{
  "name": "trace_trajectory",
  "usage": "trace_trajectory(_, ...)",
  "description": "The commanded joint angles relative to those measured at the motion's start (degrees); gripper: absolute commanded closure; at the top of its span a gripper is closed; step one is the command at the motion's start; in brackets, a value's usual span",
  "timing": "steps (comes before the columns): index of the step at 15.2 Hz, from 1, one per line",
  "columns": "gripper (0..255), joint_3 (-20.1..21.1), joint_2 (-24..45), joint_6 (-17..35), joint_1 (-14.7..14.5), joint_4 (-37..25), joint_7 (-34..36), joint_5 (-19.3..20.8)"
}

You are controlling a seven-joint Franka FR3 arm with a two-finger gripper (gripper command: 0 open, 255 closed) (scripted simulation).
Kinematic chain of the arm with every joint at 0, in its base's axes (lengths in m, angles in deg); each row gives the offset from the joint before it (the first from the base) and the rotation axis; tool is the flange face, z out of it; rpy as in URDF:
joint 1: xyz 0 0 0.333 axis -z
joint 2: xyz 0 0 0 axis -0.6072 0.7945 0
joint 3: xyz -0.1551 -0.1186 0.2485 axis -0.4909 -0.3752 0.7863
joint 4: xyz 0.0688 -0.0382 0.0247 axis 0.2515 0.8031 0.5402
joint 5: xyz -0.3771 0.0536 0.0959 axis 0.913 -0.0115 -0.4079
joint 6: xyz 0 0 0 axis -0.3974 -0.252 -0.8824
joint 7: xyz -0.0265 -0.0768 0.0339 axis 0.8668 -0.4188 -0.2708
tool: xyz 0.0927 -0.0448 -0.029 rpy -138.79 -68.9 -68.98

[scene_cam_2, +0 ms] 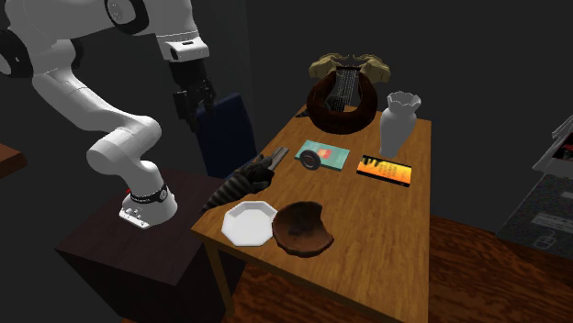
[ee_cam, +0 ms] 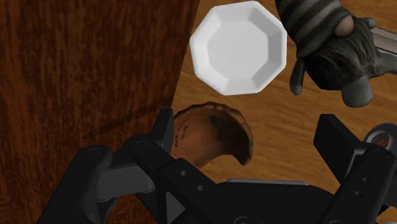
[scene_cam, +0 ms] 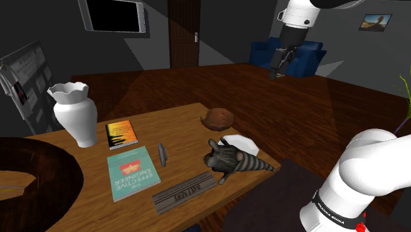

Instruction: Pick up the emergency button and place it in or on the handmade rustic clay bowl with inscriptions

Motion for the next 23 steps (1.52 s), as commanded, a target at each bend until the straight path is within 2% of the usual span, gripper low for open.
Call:
trace_trajectory(1,0,0.00,0.00,0.00,0.00,0.00,0.00,0.00)
trace_trajectory(8,0,7.74,4.13,8.18,-1.06,4.91,11.39,-4.51)
trace_trajectory(14,0,14.50,11.18,15.74,-1.67,5.89,21.13,-7.32)
trace_trajectory(19,0,20.17,19.27,21.94,-1.46,4.34,29.50,-8.04)
trace_trajectory(23,0,24.62,27.01,26.45,-0.81,1.58,36.71,-6.87)
